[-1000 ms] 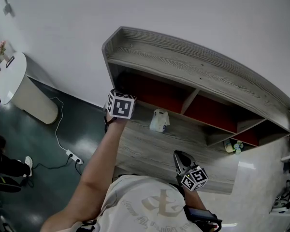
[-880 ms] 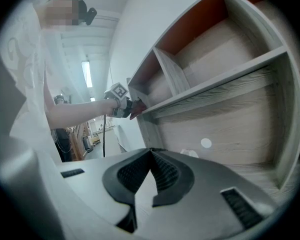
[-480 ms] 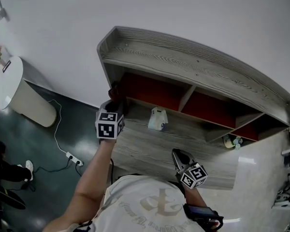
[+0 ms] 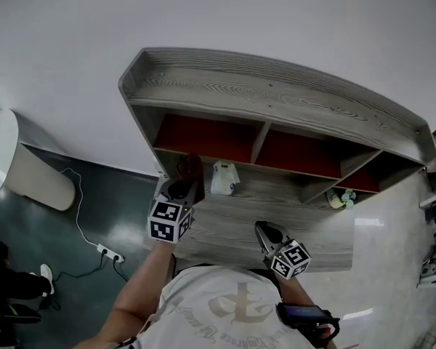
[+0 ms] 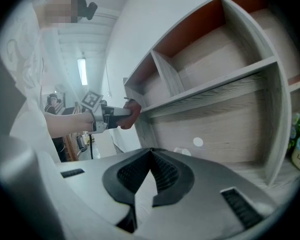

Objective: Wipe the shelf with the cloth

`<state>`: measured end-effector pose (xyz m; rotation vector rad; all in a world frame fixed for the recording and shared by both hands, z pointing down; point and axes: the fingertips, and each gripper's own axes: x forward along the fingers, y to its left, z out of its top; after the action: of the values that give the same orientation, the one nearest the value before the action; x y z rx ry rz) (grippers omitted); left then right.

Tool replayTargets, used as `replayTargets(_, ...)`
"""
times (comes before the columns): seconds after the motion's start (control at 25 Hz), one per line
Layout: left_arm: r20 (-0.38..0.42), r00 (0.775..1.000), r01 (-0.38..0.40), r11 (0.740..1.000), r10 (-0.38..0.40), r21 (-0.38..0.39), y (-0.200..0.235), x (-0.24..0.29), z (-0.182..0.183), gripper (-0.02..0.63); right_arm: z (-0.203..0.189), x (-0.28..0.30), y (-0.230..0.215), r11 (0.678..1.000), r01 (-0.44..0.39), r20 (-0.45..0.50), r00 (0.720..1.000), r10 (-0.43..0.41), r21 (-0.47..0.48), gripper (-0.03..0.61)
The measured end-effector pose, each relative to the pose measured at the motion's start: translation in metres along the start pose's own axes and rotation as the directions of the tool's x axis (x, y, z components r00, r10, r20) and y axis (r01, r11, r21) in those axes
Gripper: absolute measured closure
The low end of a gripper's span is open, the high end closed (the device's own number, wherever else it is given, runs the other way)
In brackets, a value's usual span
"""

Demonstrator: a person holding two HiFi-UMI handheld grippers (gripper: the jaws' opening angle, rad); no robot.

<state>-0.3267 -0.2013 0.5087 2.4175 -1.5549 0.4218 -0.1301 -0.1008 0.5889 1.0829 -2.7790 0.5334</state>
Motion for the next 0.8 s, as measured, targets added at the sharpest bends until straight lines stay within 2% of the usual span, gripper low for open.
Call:
replayTargets(0.16, -0.014, 0.994, 0.106, 0.993, -0.105, 0.047, -0.043, 0.011, 0.002, 0.539, -0.001, -0.012, -0.007, 0.999, 0.045, 0.01, 0.999, -0.045, 0.006, 0.574)
replayTargets(0.28, -0.02, 0.988, 0.155, 0.987, -0.154, 0.049, -0.064, 0.02, 0.005, 0.538, 0.0, -0.021, -0.013, 0.997, 0.073, 0.019, 0.997, -0.074, 0.012, 0.574)
replayTargets(0.64, -0.007, 0.967, 0.256, 0.964, -0.256, 0.064, -0.126, 0.031, 0.015, 0.538, -0.005, -0.039, -0.028, 0.994, 0.104, 0.028, 0.994, -0.105, 0.034, 0.574)
replayTargets(0.8, -0.003, 0.965, 0.261, 0.962, -0.261, 0.087, -0.149, 0.036, 0.022, 0.538, -0.007, -0.049, -0.034, 0.995, 0.093, 0.02, 0.995, -0.093, 0.039, 0.574)
